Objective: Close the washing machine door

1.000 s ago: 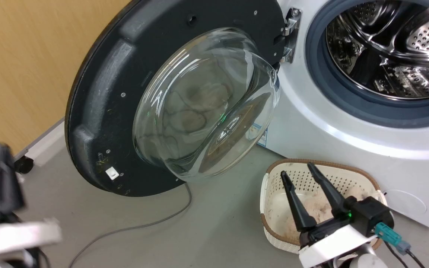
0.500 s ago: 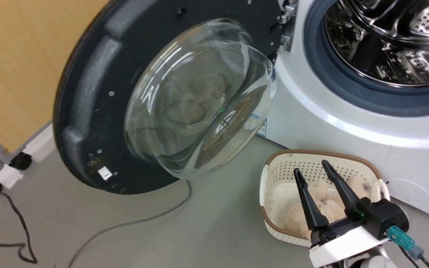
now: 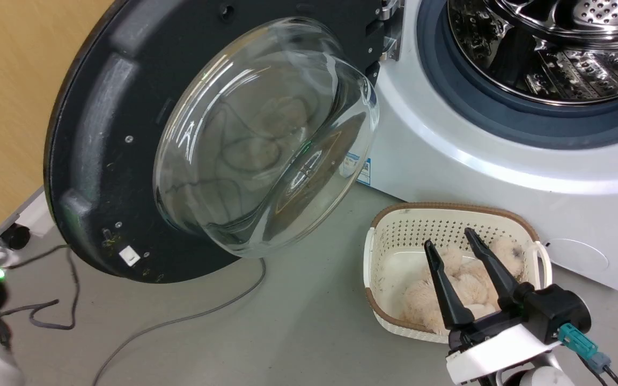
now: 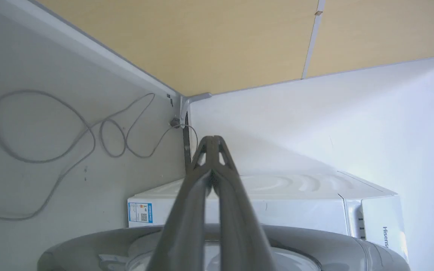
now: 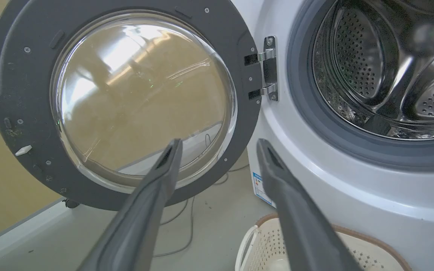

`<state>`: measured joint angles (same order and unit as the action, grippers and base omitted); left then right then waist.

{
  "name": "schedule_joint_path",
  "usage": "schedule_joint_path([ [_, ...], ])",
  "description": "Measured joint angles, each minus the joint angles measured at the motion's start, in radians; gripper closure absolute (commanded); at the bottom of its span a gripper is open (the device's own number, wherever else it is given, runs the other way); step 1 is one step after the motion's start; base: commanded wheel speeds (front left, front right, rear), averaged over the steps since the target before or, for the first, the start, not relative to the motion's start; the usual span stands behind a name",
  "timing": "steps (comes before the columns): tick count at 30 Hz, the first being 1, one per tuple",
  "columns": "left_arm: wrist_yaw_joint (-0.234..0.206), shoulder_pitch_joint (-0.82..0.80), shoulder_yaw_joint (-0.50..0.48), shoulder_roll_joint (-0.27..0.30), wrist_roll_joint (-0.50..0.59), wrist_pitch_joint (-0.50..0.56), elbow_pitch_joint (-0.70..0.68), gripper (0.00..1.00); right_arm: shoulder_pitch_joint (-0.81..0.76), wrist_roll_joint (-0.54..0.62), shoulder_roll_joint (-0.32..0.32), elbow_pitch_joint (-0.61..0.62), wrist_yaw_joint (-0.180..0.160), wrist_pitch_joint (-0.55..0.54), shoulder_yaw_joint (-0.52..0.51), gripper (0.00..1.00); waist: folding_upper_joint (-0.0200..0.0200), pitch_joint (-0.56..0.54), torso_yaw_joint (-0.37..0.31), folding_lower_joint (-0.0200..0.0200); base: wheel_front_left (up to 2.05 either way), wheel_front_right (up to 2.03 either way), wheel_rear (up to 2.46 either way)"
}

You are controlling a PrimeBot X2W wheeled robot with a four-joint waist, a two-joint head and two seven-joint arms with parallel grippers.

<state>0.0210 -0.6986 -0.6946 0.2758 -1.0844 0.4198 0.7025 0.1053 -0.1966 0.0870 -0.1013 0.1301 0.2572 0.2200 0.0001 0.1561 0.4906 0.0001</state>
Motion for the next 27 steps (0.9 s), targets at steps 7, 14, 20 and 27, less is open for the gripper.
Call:
schedule_joint_path([
  [7, 0.032, -0.001, 0.013, -0.059, -0.102, 0.211, -0.003, 1.0, 0.0, 0.002, 0.0, -0.001, 0.0, 0.0, -0.013, 0.0, 0.0, -0.005, -0.009, 0.0, 0.0, 0.0, 0.0],
  [14, 0.043, 0.048, 0.045, -0.091, -0.143, 0.363, -0.102, 1.0, -0.001, 0.002, -0.006, -0.008, 0.0, 0.0, -0.026, 0.0, 0.0, -0.035, -0.017, 0.0, 0.0, 0.0, 0.0],
  [20, 0.022, 0.139, 0.079, -0.137, -0.174, 0.496, -0.229, 1.0, -0.015, 0.002, -0.017, -0.009, 0.0, 0.0, -0.04, 0.0, 0.0, -0.076, -0.028, 0.0, 0.0, 0.0, 0.0],
  [27, -0.047, 0.315, 0.167, -0.21, -0.208, 0.625, -0.44, 1.0, -0.057, -0.006, -0.027, -0.005, 0.0, 0.0, -0.057, 0.0, 0.0, -0.128, -0.062, -0.0001, 0.0, 0.0, 0.0],
])
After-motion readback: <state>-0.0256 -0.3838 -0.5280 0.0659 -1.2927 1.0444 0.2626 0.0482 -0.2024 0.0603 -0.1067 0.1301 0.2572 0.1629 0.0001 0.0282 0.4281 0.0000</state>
